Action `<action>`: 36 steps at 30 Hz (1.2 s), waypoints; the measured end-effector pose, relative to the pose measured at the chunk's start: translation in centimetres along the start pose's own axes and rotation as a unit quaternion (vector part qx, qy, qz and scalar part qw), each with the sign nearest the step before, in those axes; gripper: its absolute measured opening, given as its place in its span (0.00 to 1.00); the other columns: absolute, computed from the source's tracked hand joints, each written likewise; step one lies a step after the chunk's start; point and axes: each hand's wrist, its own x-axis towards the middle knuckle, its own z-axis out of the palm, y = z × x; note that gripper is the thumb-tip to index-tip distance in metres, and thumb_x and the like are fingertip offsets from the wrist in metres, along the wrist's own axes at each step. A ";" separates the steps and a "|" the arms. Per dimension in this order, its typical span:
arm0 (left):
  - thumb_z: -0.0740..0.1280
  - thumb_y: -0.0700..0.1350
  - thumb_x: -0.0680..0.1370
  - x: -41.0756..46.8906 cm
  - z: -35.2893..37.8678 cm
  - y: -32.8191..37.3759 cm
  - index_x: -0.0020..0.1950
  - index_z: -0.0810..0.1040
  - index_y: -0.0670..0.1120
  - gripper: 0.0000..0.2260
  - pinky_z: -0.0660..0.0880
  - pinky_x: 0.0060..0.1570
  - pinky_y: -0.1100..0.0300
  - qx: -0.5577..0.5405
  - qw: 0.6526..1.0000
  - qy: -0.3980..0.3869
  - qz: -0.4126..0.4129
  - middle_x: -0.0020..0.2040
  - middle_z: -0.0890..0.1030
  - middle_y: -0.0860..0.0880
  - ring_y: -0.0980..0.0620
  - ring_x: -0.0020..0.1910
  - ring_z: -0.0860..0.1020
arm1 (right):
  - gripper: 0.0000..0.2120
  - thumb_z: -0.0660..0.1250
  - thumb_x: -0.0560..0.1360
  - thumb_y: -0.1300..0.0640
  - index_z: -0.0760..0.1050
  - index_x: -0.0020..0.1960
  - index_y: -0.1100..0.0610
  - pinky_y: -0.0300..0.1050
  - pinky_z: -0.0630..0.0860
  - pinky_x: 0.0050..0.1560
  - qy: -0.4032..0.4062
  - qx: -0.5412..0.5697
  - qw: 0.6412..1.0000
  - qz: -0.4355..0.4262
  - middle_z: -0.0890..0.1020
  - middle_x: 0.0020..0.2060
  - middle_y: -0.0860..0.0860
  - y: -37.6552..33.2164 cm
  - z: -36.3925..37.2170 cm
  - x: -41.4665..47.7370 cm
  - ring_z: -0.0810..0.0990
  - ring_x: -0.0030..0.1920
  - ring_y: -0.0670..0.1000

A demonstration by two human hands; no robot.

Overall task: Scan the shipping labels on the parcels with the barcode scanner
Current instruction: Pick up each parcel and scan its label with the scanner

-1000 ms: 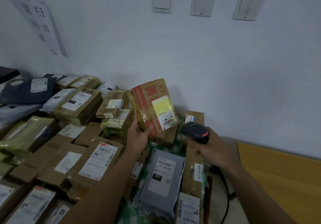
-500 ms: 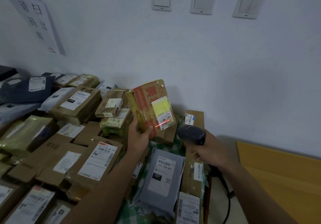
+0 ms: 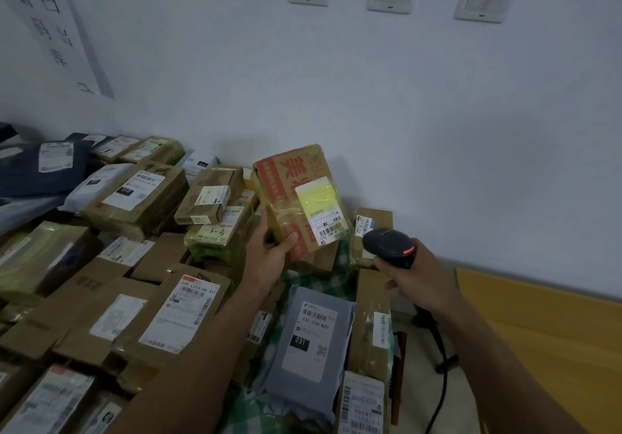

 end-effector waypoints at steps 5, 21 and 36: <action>0.69 0.39 0.81 0.2 2.2 0.5 0.73 0.67 0.69 0.30 0.85 0.48 0.54 -0.035 0.992 -0.101 -0.070 0.54 0.86 0.59 0.56 0.53 0.85 | 0.27 0.75 0.71 0.35 0.72 0.64 0.45 0.51 0.83 0.47 0.071 -0.009 0.997 0.019 0.84 0.51 0.45 2.2 -1.4 1.3 0.85 0.52 0.49; 0.69 0.47 0.81 -6.1 -1.1 -1.1 0.75 0.70 0.65 0.24 0.83 0.45 0.57 -0.007 0.974 -0.175 -0.142 0.62 0.84 0.51 0.50 0.55 0.85 | 0.27 0.80 0.71 0.51 0.78 0.69 0.50 0.52 0.83 0.55 0.050 0.178 0.983 -0.005 0.88 0.54 0.46 2.5 1.0 -1.6 0.87 0.54 0.47; 0.68 0.41 0.82 -12.9 -6.3 -4.1 0.79 0.67 0.61 0.29 0.77 0.67 0.48 0.119 0.947 -0.244 -0.174 0.63 0.84 0.54 0.54 0.63 0.82 | 0.24 0.79 0.74 0.52 0.71 0.64 0.46 0.34 0.74 0.47 0.038 0.042 0.998 -0.019 0.80 0.53 0.39 3.2 5.0 -3.6 0.79 0.54 0.38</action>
